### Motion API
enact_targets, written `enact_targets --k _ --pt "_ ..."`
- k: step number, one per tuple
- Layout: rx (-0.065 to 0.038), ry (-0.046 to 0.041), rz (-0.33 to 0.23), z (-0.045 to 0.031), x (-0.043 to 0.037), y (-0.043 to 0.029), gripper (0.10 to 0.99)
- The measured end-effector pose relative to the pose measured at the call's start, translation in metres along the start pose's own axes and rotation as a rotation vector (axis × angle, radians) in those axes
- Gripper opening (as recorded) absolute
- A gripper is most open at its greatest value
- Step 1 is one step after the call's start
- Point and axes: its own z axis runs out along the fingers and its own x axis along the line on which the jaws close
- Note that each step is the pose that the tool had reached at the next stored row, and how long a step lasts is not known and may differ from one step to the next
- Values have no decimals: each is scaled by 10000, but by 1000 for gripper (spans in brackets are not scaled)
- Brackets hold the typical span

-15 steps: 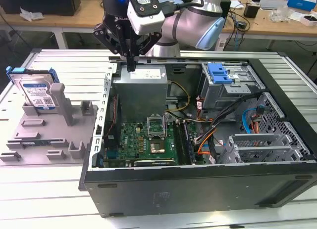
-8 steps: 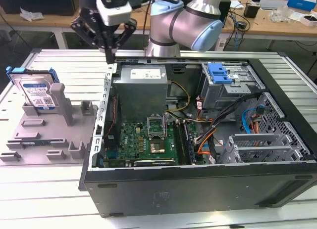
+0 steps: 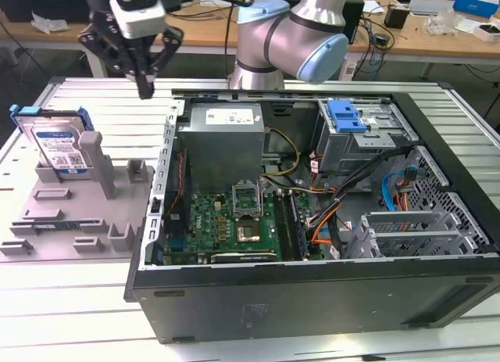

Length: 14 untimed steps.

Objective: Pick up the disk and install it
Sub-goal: 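Reach for the disk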

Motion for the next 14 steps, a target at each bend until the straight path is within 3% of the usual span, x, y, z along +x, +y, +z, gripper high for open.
enact_targets --k 1,2,10,11,14 --pt "0 3 1 2 138 21 106" --pt "0 6 2 4 212 38 106" --pt "1 17 2 19 631 138 106" --pt "1 19 4 23 723 159 106" --pt "2 26 4 29 902 193 106"
